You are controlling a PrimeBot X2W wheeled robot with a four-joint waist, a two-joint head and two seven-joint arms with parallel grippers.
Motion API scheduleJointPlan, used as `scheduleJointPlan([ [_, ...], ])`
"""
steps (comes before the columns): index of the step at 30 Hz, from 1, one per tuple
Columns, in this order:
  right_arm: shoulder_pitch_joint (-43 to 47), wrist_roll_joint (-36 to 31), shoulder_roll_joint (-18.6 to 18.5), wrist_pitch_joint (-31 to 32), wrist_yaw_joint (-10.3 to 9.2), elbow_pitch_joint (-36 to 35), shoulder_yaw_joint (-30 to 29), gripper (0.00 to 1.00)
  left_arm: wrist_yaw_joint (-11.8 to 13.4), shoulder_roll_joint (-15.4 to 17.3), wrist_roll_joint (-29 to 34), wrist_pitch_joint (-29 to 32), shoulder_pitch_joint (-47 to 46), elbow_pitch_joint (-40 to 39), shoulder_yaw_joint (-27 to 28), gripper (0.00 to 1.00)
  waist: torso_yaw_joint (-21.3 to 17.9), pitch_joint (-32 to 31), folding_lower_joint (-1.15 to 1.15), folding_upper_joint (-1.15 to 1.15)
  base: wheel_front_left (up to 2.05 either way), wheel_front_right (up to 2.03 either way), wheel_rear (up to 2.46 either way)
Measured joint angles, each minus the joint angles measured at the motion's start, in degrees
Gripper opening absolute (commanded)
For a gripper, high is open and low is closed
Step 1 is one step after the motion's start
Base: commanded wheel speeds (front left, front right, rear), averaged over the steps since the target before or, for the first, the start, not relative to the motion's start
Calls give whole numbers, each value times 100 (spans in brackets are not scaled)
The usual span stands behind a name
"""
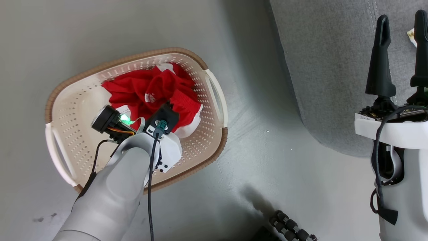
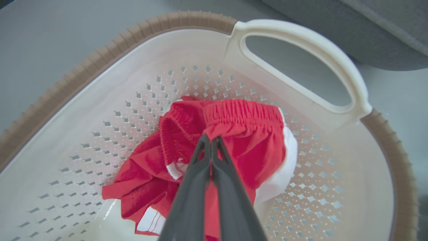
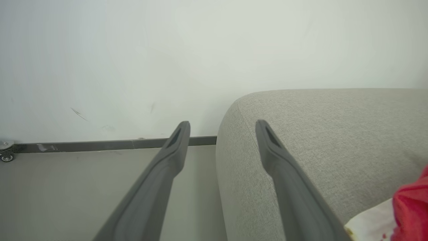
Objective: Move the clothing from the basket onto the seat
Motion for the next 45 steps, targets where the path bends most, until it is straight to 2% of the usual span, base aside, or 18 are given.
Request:
scheduleJointPlan([
  [8, -1, -131, -3, -1, 0, 98, -83, 100, 65, -10, -57, -32, 39, -304, 16, 0, 179, -232, 0, 0, 0, 0, 0],
  [18, 9, -535, -7, -5, 0, 140, -256, 100, 200, -9, -175, -32, 463, -1462, 104, 0, 446, -620, 0, 0, 0, 0, 0],
  [33, 44, -761, -15, -5, 0, 231, -437, 100, 470, 187, -424, -33, 1040, -2944, 374, 0, 839, -1351, 0, 0, 0, 0, 0],
  [45, 288, -823, -24, -5, 0, 328, -450, 100, 530, 436, -480, -35, 1362, -4005, 590, 0, 1071, -2011, 0, 0, 0, 0, 0],
])
